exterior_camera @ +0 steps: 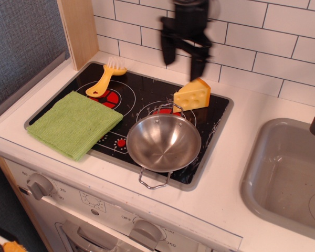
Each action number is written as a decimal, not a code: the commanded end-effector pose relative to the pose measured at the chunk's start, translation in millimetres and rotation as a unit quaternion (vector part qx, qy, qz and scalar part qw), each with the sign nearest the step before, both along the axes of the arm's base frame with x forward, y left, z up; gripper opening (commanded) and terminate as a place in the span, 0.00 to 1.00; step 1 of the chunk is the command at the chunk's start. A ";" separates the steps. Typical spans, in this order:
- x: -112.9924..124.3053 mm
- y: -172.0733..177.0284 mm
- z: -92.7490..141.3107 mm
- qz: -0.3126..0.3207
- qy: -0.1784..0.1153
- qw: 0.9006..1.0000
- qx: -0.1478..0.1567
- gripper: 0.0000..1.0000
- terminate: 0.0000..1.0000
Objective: Place the cheese wedge on top of the green towel
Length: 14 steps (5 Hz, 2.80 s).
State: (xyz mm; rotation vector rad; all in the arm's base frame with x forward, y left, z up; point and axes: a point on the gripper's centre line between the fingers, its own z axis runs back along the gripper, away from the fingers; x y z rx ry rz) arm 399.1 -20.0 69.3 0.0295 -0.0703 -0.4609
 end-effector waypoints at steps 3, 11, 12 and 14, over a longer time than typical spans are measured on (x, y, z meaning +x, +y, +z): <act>-3.7 -11.2 -46.9 0.069 0.066 0.995 0.038 1.00 0.00; -106.3 127.7 -11.8 0.239 -0.025 0.970 -0.031 0.00 0.00; -105.2 134.8 -20.4 0.219 -0.036 0.974 -0.049 0.00 0.00; -111.4 139.1 -25.7 0.201 -0.022 0.979 -0.027 0.00 0.00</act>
